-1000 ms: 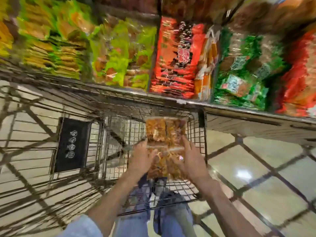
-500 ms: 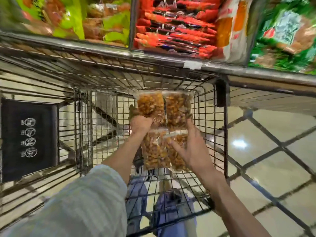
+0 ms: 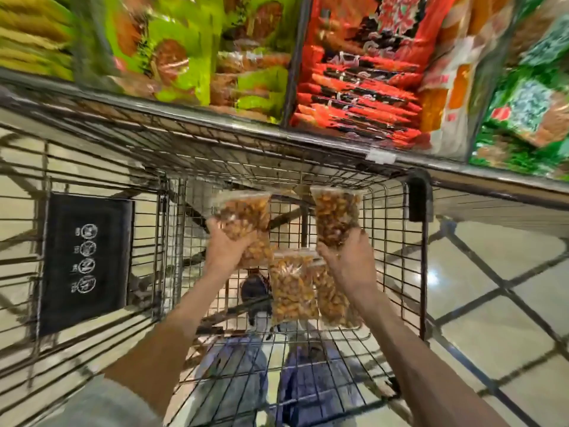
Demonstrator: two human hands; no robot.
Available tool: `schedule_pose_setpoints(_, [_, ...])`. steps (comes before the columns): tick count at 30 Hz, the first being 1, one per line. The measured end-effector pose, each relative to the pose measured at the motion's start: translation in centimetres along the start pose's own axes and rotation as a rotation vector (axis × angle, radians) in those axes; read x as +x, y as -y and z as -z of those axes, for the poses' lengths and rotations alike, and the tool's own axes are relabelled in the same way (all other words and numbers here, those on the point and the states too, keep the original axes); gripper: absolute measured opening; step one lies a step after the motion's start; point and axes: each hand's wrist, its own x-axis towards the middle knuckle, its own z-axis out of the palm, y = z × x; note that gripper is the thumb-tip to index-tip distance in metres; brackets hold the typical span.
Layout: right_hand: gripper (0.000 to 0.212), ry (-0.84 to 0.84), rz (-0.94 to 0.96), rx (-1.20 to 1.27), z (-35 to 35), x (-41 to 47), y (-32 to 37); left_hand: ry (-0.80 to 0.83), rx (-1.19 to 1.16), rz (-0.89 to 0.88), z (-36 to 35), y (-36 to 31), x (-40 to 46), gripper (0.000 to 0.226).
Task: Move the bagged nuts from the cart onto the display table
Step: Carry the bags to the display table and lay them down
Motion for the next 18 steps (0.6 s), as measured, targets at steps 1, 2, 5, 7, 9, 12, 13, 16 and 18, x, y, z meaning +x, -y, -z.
schedule_pose_setpoints(1, [0.064, 0.010, -0.033, -0.042, -0.1, 0.6, 0.5, 0.006, -0.022, 0.013, 1.0, 0.6, -0.4, 0.093])
schedule_pose_setpoints(2, [0.057, 0.023, -0.072, -0.089, -0.2, 1.3, 0.9, 0.001, -0.036, 0.036, 1.8, 1.4, -0.6, 0.101])
schedule_pose_setpoints(5, [0.064, 0.044, -0.142, -0.188, -1.1, 3.3, 1.6, -0.002, -0.128, 0.069, 3.5, 3.0, -1.7, 0.107])
schedule_pose_setpoints(7, [0.071, 0.042, -0.170, -0.314, -1.6, 4.0, 2.0, 0.027, -0.199, 0.064, 4.0, 3.9, -2.4, 0.102])
schedule_pose_setpoints(9, [0.060, 0.049, -0.206, -0.347, -1.9, 4.3, 2.2, 0.026, -0.188, 0.039, 4.1, 4.9, -2.6, 0.098])
schedule_pose_setpoints(12, [0.041, 0.078, -0.241, -0.181, -2.2, 5.3, 1.6, 0.030, -0.150, 0.055, 3.8, 5.8, -2.7, 0.097])
schedule_pose_setpoints(13, [0.039, 0.100, -0.281, -0.048, -2.3, 5.6, 1.4, 0.039, -0.152, 0.082, 3.6, 6.0, -2.7, 0.094])
schedule_pose_setpoints(16, [0.040, 0.150, -0.350, 0.262, -2.0, 6.2, 1.3, 0.053, -0.133, 0.107, 3.3, 6.4, -2.7, 0.075])
schedule_pose_setpoints(18, [0.032, 0.142, -0.377, 0.282, -1.8, 6.4, 1.6, 0.061, -0.152, 0.112, 3.3, 6.7, -2.6, 0.079])
